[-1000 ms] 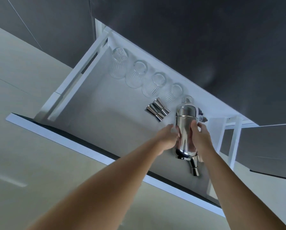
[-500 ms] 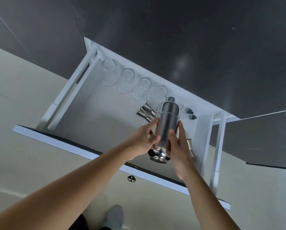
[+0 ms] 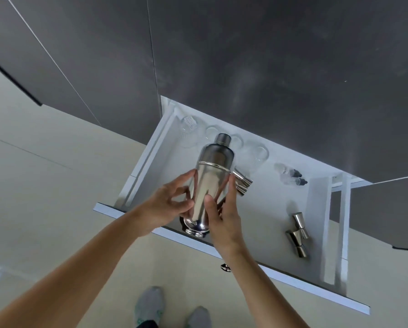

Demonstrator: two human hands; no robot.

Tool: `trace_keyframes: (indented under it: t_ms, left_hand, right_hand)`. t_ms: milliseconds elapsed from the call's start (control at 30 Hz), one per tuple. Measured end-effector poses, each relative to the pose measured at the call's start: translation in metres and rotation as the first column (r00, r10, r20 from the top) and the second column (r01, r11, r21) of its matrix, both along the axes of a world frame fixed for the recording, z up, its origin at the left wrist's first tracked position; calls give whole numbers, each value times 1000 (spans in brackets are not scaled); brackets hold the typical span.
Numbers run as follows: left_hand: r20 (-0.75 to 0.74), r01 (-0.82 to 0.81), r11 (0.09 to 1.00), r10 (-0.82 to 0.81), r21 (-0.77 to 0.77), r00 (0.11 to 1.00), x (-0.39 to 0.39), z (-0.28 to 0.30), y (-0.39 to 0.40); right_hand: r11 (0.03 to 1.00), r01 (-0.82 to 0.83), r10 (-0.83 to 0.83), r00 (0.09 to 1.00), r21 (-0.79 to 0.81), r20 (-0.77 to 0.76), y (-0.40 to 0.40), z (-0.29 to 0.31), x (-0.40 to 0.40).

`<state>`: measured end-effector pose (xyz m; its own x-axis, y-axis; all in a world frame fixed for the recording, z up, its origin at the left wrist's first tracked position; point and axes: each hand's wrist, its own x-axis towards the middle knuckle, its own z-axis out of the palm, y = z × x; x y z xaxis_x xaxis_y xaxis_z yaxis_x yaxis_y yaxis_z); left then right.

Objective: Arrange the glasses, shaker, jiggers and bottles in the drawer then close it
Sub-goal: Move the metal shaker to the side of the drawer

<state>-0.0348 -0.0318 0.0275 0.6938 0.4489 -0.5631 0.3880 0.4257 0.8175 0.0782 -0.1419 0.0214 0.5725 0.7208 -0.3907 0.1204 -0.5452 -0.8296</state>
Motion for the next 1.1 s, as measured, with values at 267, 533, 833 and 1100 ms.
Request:
trace_keyframes:
  t_ms: [267, 533, 833, 1100]
  left_hand:
    - [-332, 148, 988, -123, 51, 935, -18, -27, 48]
    - [-448, 182, 982, -142, 47, 883, -19, -56, 59]
    - [-635, 310, 842, 49, 441, 771, 2, -46, 34]
    - [-371, 375, 358, -82, 855, 925, 70, -55, -15]
  right_hand:
    - [990, -77, 64, 991, -115, -117, 56, -45, -28]
    - [981, -96, 61, 978, -170, -197, 67, -69, -28]
    - [938, -286, 233, 938, -195, -255, 60, -66, -21]
    - [938, -49, 84, 992, -342, 89, -26, -77, 74]
